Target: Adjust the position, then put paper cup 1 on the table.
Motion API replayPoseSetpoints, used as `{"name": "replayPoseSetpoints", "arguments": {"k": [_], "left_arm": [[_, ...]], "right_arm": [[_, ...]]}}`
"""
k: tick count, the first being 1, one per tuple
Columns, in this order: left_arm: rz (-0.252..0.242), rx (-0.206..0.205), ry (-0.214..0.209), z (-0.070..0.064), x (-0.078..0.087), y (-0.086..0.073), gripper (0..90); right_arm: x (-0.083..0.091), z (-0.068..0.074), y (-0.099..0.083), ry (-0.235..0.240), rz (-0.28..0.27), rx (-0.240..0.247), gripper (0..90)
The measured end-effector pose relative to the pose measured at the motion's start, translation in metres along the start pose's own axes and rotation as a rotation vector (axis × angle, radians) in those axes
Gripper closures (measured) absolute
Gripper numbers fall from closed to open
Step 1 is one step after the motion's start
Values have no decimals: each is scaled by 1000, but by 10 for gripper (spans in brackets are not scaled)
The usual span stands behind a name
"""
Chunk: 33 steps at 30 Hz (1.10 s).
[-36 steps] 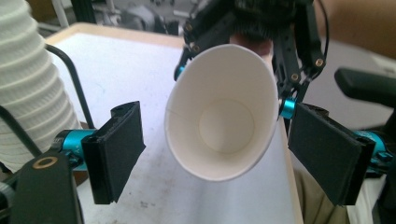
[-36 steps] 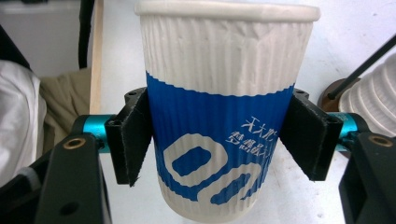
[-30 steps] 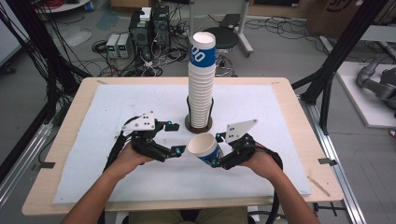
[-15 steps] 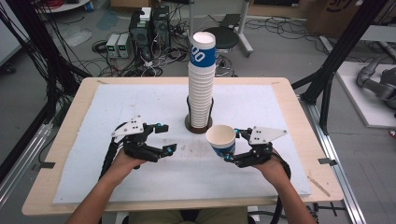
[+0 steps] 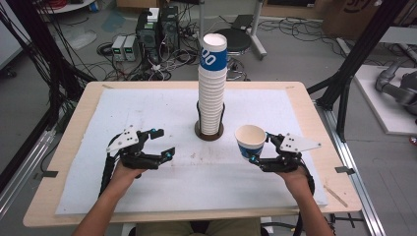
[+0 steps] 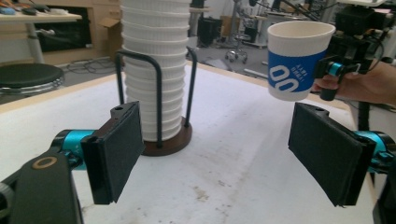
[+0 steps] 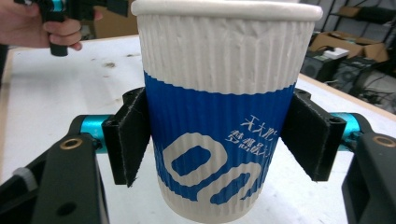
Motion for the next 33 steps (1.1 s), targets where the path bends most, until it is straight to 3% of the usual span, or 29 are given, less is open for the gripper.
{"name": "replayPoseSetpoints", "arguments": {"k": [3, 15, 25, 33], "left_arm": [[0, -23, 32, 5, 4, -2, 188], [-32, 13, 77, 15, 16, -11, 186], [-29, 15, 88, 15, 16, -11, 186], [-14, 14, 78, 13, 14, -14, 185]], "right_arm": [[5, -5, -2, -26, -9, -13, 288], [19, -23, -5, -108, -57, -69, 285], [16, -20, -10, -104, -25, -68, 283], [19, -25, -10, -126, -33, -84, 283]]}}
Point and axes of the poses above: each handheld gripper's, and its own axes: x roughly backward along the jaws, y roughly out of its top, z roughly to its left, the point moved 9 cm from there along -x, roughly forward along the jaws, and after that the axes turned 7 degrees about -y, right-handed, at the moved point
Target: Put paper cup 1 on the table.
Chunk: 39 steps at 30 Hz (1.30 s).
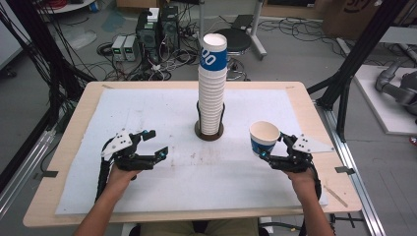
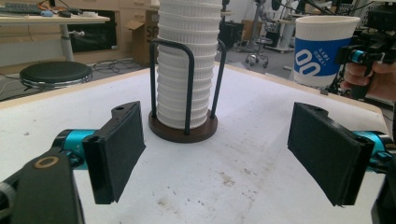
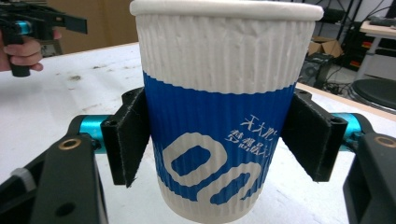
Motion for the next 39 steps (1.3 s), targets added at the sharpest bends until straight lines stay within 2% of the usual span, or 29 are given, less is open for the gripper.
{"name": "replayPoseSetpoints", "arguments": {"k": [8, 15, 23, 25, 29, 33, 39], "left_arm": [[7, 4, -9, -1, -3, -2, 185], [10, 0, -7, -3, -4, -2, 185], [18, -5, -8, -4, -7, -2, 186], [19, -3, -6, -5, -7, -3, 186], [25, -7, -3, -5, -7, -3, 187], [26, -6, -1, -4, -7, -4, 187], [35, -11, -5, -5, -8, -5, 188]], "right_arm": [[2, -11, -1, -42, -10, -14, 284], [-3, -32, -7, -111, 2, -45, 284], [-7, -59, -19, -213, 49, -83, 283], [-9, -63, -21, -226, 50, -106, 282], [-14, -74, -31, -264, 99, -122, 281], [-19, -77, -36, -271, 113, -130, 281], [-26, -81, -48, -292, 181, -147, 281]]}}
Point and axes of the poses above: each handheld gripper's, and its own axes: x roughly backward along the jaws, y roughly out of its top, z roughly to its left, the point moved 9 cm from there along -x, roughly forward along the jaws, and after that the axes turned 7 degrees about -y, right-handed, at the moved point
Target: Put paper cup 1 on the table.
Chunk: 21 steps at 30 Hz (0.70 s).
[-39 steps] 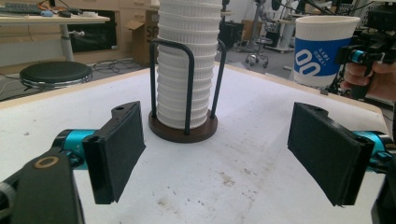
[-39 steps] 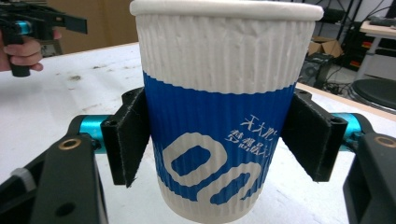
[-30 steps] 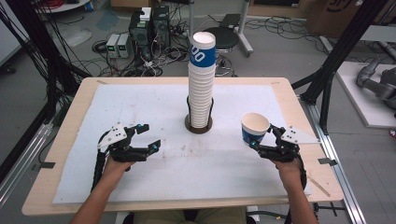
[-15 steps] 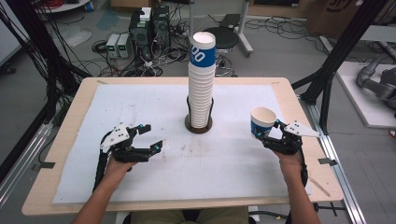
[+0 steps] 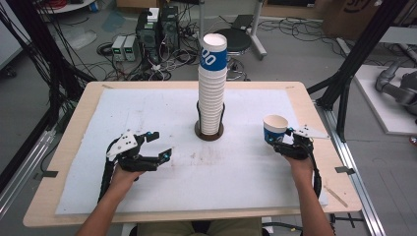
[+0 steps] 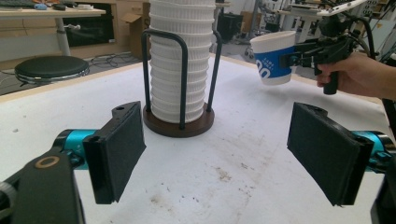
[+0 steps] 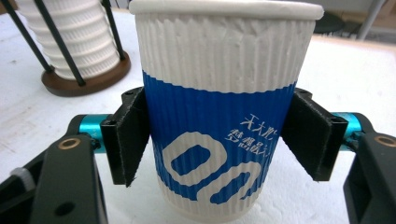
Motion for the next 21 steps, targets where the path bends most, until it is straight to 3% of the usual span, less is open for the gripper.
{"name": "replayPoseSetpoints", "arguments": {"k": [4, 7, 10, 16, 21], "left_arm": [[1, 0, 0, 0, 0, 0, 189], [4, 3, -1, 0, 0, -1, 189], [5, 2, 0, 0, 0, -1, 189], [8, 3, 2, 0, 0, -1, 189], [16, 4, -5, -1, -2, -2, 191]], "right_arm": [[-5, 0, -6, 7, 35, -13, 279], [-7, 2, -11, 9, 69, 12, 273], [-7, 2, -11, 4, 78, 6, 272], [1, 3, -16, 3, 97, 46, 271], [6, 1, -23, 26, 115, 22, 259]]}}
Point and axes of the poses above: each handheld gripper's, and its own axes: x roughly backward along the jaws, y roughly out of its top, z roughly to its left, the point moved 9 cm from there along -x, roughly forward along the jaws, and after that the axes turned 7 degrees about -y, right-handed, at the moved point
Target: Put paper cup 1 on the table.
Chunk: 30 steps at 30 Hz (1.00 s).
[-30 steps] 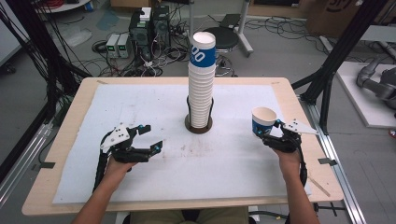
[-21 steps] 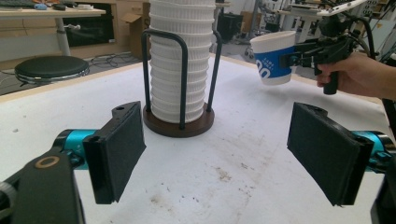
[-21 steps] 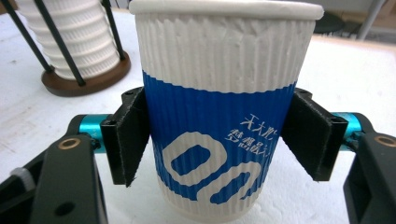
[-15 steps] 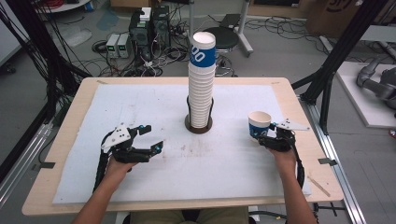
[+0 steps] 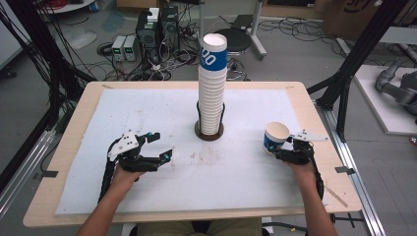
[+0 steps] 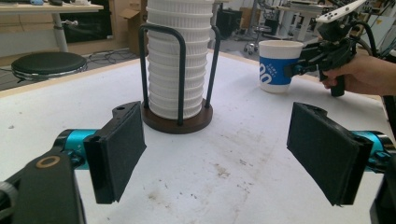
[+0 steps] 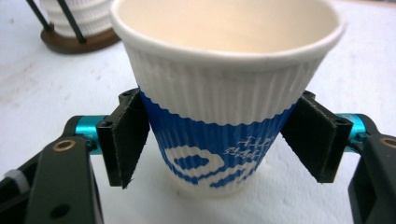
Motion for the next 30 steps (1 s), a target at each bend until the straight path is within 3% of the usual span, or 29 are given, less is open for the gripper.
{"name": "replayPoseSetpoints", "arguments": {"k": [6, 14, 21, 30], "left_arm": [[-5, 3, 0, 1, 0, 1, 191], [-4, 27, 13, 3, 1, 1, 177], [-24, 59, 19, 6, 2, 3, 170], [-38, 61, 21, 8, 5, 6, 170]], "right_arm": [[1, 3, -4, 5, 14, 8, 196], [10, 5, -5, 10, 16, 19, 195], [30, 6, -12, 6, 25, 6, 195], [62, 17, -9, 23, 6, -6, 196]]}}
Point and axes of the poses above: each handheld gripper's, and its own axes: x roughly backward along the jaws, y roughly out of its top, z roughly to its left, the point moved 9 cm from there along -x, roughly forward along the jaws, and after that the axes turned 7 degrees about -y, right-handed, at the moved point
